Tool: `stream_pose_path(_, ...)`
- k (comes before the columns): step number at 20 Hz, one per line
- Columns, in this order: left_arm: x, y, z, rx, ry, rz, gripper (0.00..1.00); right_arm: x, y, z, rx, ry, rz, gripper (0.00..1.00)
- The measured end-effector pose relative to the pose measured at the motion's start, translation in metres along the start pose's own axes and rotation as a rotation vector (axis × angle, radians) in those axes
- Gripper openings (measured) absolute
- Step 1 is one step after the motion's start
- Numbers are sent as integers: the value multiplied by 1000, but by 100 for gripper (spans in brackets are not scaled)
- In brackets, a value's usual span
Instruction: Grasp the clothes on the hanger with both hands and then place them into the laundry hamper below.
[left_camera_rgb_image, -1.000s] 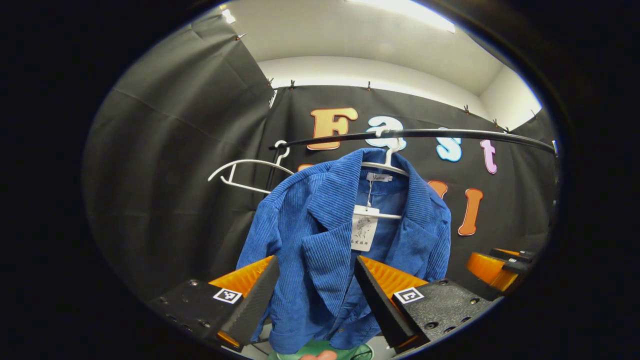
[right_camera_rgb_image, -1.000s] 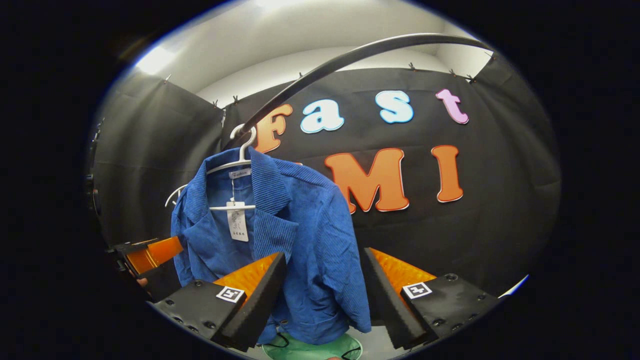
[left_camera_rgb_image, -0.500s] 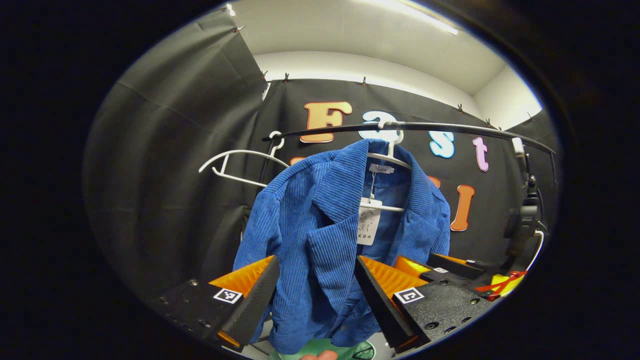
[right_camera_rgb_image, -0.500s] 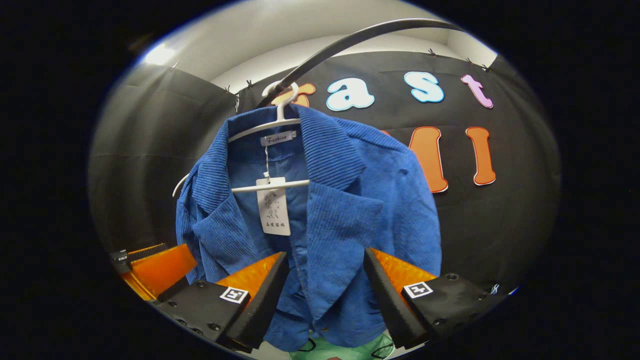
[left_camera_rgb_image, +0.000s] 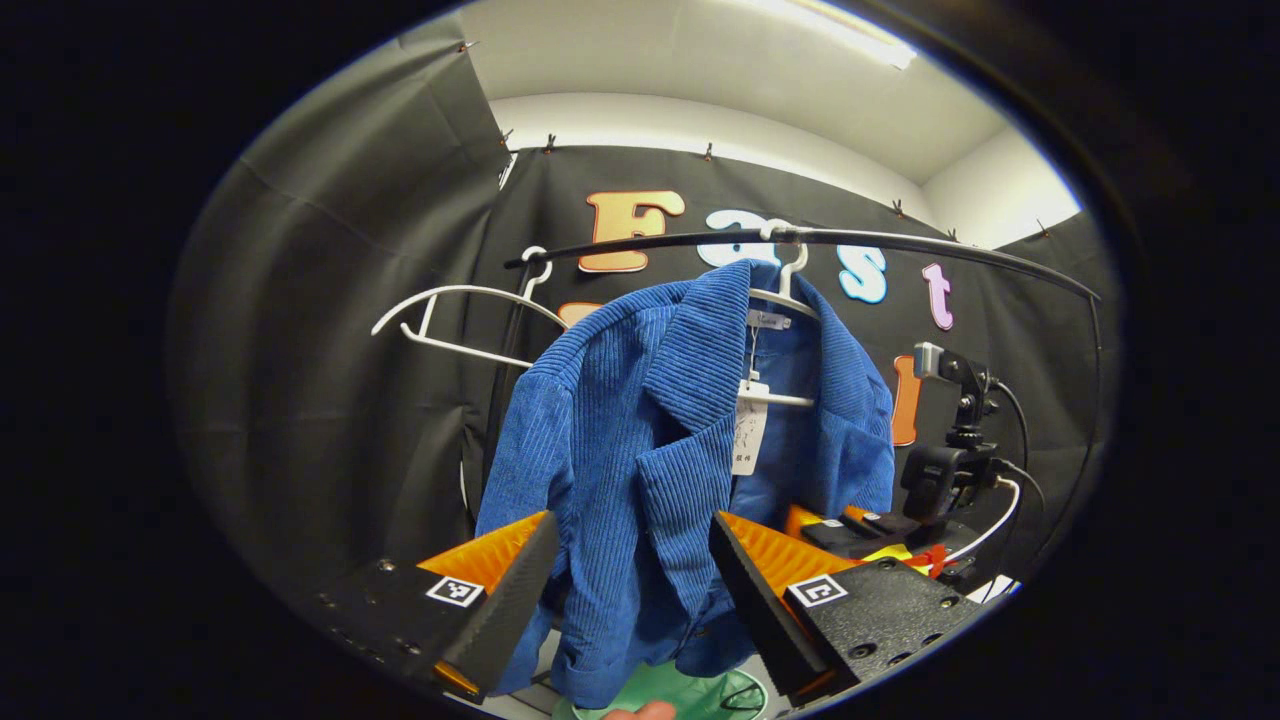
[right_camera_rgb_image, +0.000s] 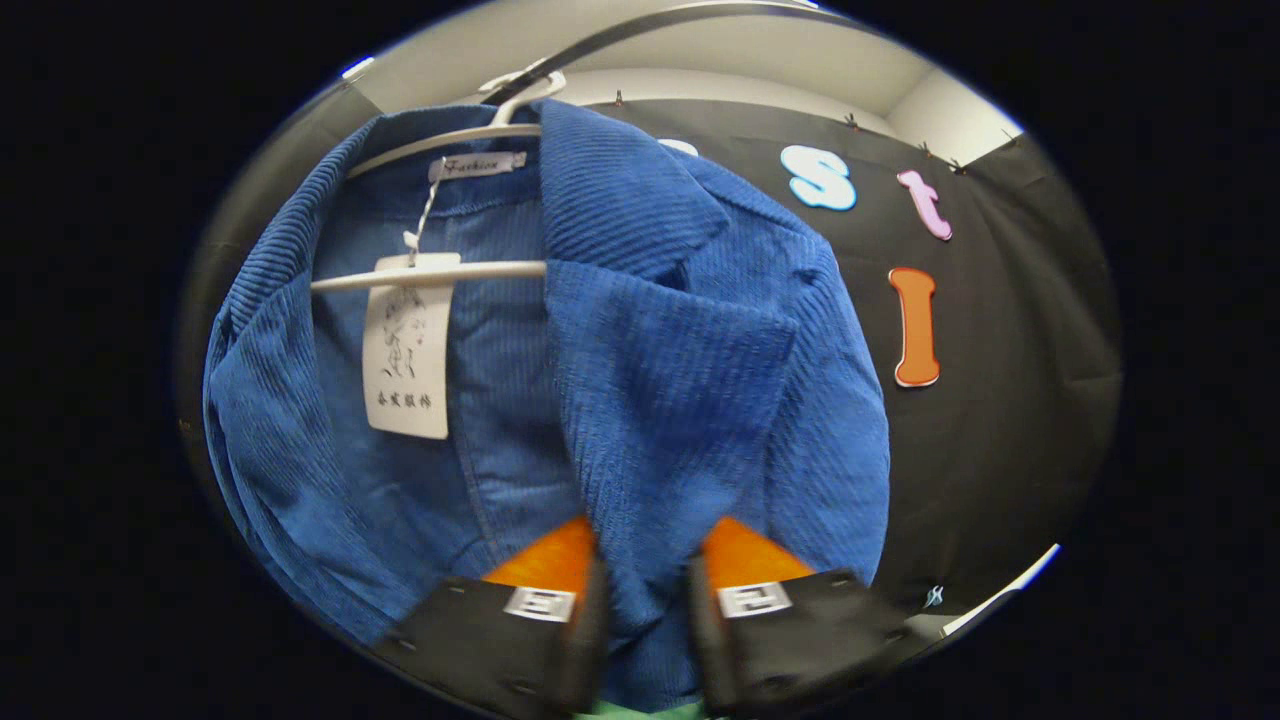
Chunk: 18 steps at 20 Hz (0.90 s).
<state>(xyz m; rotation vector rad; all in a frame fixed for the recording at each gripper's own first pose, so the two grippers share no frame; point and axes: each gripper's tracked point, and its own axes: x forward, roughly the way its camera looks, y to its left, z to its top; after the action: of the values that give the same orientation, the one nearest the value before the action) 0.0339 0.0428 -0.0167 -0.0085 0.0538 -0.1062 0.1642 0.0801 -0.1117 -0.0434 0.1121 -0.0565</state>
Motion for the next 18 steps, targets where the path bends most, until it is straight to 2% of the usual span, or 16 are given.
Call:
stream_pose_path(2,1,-7,-3,-31,-6,40,95,-12,-7,9,23,-6,71,16)
stream_pose_path(3,3,-15,-5,-57,-10,50,96,-22,-18,19,29,-30,76,16)
stream_pose_path(4,3,-23,-8,-83,-19,55,96,-32,-32,27,32,-58,74,11)
stream_pose_path(5,4,-29,-10,-100,-29,66,95,-44,-44,38,37,-94,72,16)
stream_pose_path(7,7,-39,-16,-94,-16,89,96,-65,-66,60,46,-163,71,16)
stream_pose_path(8,10,-48,-19,-81,-9,87,96,-70,-72,70,47,-188,80,21)
stream_pose_path(9,16,-58,-21,-64,-7,77,96,-70,-76,77,43,-202,90,16)
stream_pose_path(10,18,-64,-23,-47,-7,84,95,-73,-81,82,43,-212,90,16)
stream_pose_path(12,25,-75,-27,-29,-15,100,96,-76,-84,94,55,-233,133,7)
stream_pose_path(13,33,-83,-29,-26,-17,107,96,-78,-90,100,61,-247,145,14)
stream_pose_path(14,41,-87,-32,-21,-17,122,92,-79,-93,103,67,-257,154,2)
stream_pose_path(15,47,-83,-34,-15,-28,170,93,-79,-95,106,72,-266,160,8)
stream_pose_path(18,63,-65,-38,30,-112,338,92,-82,-96,115,93,-287,181,7)
